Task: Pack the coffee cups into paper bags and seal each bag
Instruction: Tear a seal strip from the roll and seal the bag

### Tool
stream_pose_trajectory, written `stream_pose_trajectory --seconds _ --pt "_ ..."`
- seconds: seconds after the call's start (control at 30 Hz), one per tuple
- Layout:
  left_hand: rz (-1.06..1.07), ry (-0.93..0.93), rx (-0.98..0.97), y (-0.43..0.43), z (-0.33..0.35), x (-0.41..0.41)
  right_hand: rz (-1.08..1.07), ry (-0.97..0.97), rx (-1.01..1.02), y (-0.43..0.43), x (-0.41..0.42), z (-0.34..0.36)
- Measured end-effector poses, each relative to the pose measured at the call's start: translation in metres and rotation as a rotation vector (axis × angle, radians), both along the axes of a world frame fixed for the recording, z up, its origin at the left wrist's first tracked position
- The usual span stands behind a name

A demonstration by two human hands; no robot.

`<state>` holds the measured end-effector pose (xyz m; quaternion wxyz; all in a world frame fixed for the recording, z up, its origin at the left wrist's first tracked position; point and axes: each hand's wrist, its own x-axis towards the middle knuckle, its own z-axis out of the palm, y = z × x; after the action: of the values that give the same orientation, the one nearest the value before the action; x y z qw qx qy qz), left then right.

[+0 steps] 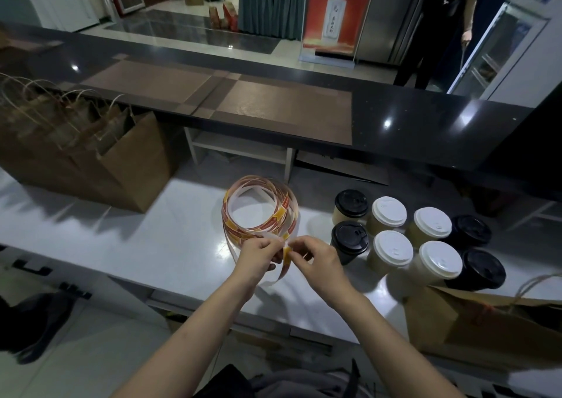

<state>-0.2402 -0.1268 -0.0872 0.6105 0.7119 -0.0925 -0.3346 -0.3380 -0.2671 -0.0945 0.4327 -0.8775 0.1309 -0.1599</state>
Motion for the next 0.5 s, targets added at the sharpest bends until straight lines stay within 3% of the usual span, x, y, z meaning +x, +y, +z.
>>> stream_pose_trajectory --seconds 0.2,0.5 --pt "0.018 0.062 -0.008 -0.0001 0.0003 -0.0004 -0.003 -0.086 -0.219 -0.0017 0.0016 -0.0076" --pt "-0.041 0.173 -0.034 0.0005 -0.0052 0.0016 -0.002 -0.095 -0.207 -0.0033 -0.0004 -0.0092"
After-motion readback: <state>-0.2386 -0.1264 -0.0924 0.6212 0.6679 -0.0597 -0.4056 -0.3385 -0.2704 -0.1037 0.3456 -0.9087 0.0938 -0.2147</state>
